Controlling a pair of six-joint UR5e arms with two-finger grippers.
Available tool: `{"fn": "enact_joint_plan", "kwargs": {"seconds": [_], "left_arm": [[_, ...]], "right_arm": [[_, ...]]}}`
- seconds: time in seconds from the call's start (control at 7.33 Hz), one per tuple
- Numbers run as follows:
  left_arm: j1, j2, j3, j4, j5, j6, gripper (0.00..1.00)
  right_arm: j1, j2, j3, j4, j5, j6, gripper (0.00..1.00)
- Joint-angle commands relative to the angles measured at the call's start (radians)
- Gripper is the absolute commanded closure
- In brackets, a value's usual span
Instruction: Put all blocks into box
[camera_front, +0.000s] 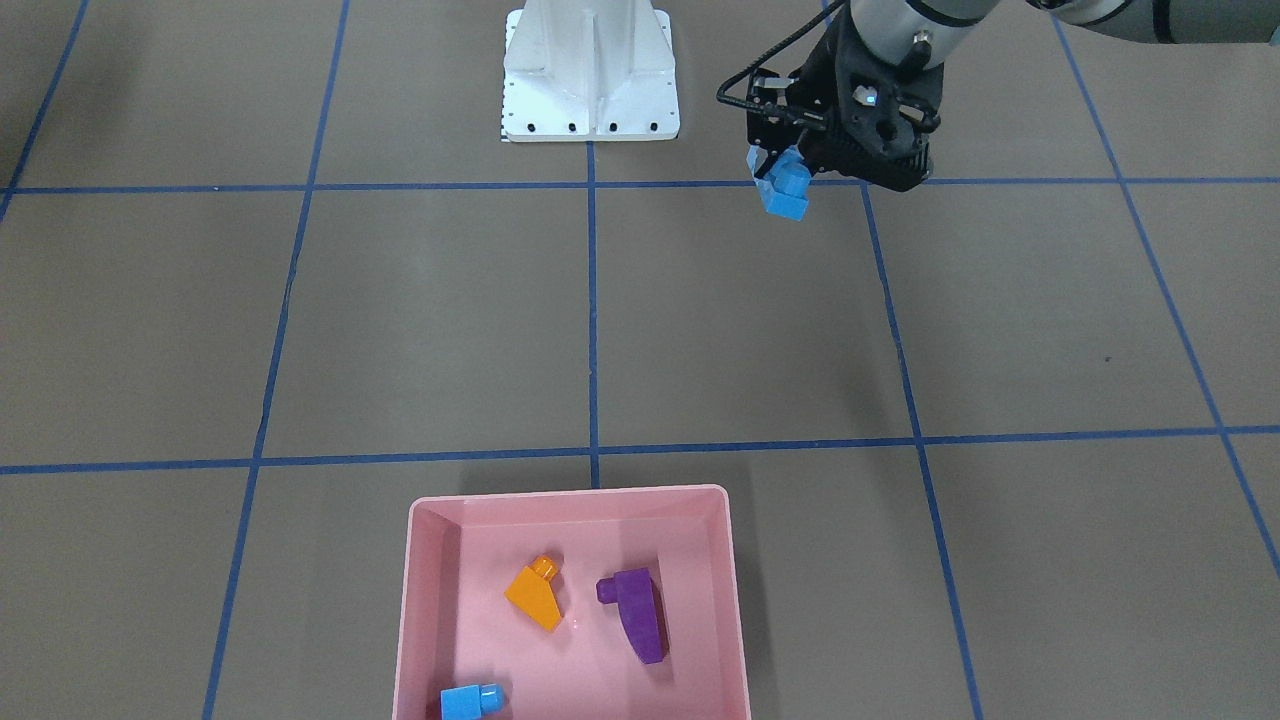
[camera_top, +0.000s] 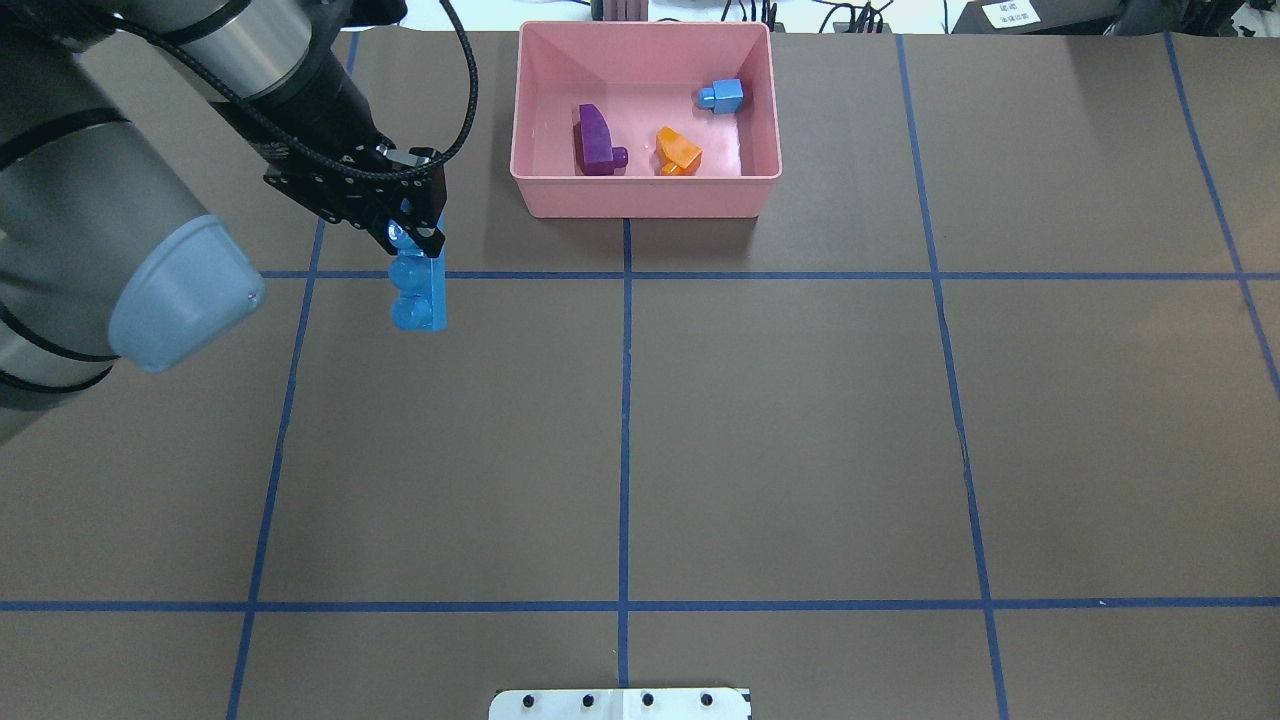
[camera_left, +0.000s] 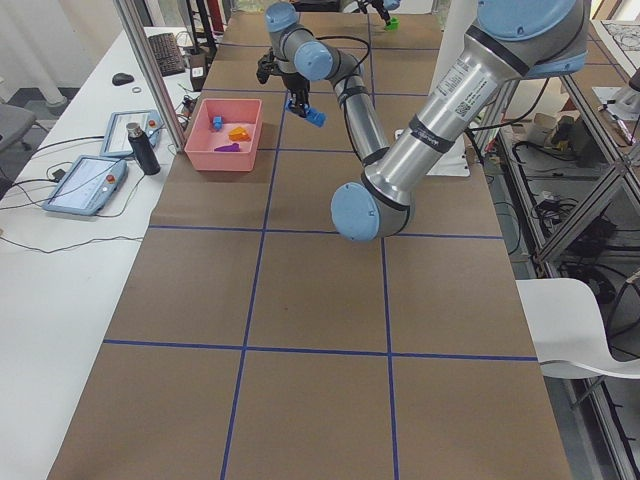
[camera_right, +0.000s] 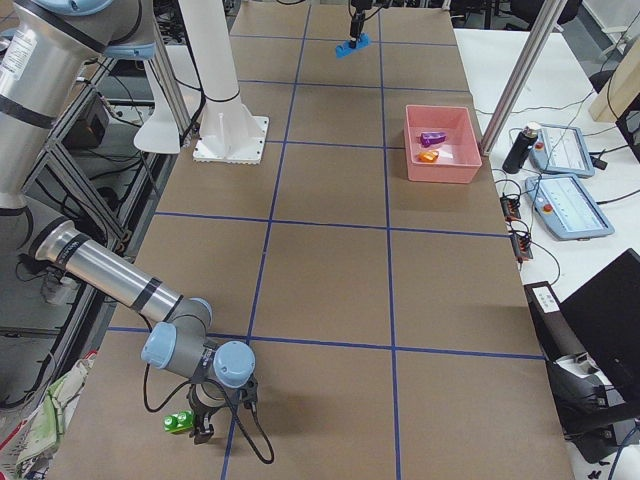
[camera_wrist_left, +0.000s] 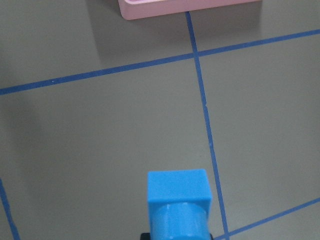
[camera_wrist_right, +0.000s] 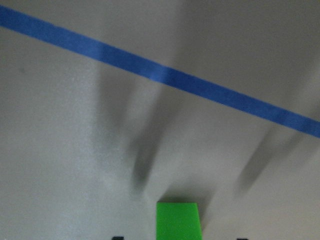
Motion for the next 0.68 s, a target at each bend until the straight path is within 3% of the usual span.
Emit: {"fn": "enact_joint_plan", "kwargs": {"seconds": [0.0,0.14,0.41,0.55], "left_arm": [[0.0,-0.021,0.043,-0.064,-0.001,-0.048,1.0],[0.0,-0.037,0.056,-0.069,0.0,-0.079,1.0],[0.0,-0.087,0.105,-0.098,0.0,-0.141,1.0],[0.0,-0.095,0.136,-0.152,-0.001,-0.187,1.0]], "right_arm": [[0.0,0.0,0.0,-0.007,0.001,-0.002,0.85],[0.001,-0.001,0.008,-0.008,0.001,-0.003,1.0],[0.004,-0.035,0.079,-0.027,0.0,-0.014,1.0],[0.021,-0.036,0.169,-0.119,-0.009,-0.023,1.0]]}}
